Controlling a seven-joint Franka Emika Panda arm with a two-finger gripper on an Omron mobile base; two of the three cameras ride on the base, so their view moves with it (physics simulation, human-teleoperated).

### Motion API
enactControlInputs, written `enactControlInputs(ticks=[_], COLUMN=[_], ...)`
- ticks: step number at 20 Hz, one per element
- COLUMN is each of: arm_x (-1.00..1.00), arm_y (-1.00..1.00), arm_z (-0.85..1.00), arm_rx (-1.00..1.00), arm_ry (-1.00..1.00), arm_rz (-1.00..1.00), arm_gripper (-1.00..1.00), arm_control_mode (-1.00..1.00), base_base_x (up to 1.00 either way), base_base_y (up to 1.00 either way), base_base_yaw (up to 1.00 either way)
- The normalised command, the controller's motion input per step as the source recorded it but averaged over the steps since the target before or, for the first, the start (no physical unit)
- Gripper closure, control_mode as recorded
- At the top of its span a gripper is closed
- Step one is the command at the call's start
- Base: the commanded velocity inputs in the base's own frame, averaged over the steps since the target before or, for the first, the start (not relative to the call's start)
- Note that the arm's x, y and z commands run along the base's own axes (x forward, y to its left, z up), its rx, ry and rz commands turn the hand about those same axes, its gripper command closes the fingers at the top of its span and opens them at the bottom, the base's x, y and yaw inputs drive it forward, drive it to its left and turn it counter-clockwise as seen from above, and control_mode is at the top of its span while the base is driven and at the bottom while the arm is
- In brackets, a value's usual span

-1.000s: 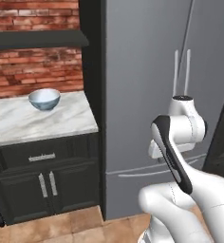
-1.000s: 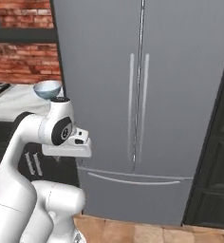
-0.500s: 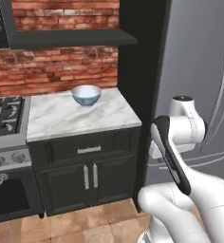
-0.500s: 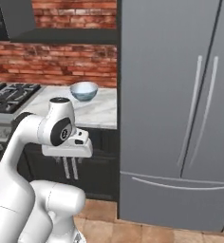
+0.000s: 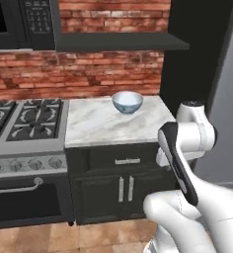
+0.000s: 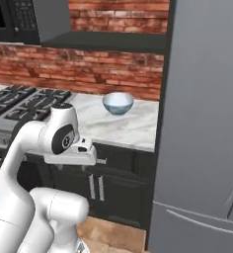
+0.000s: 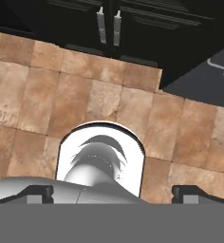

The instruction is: Pick the cup and bowl from the counter and place them on the counter next to the sink.

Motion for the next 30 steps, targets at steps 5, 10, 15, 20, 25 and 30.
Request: enactControlInputs(ticks=[5, 10, 15, 20, 25, 30], arm_x=[0.00, 0.00, 0.00, 0.00, 0.00, 0.00], arm_y=[0.00, 0.00, 0.00, 0.00, 0.00, 0.00], arm_z=[0.00, 0.00, 0.00, 0.00, 0.00, 0.00], arm_rx=[0.00, 0.00, 0.00, 0.00, 0.00, 0.00], arm_ry=[0.00, 0.00, 0.00, 0.00, 0.00, 0.00], arm_rz=[0.00, 0.00, 0.00, 0.00, 0.00, 0.00], arm_gripper=[-1.00, -1.00, -1.00, -1.00, -1.00, -1.00], arm_control_mode=[1.00, 1.00, 1.00, 1.00, 1.00, 1.00], base_base_x=[1.00, 0.90, 0.58, 0.01, 0.00, 0.00], base_base_y=[-0.06, 0.00, 0.18, 0.01, 0.00, 0.00], base_base_yaw=[0.12, -0.09, -0.24, -0.03, 0.00, 0.00])
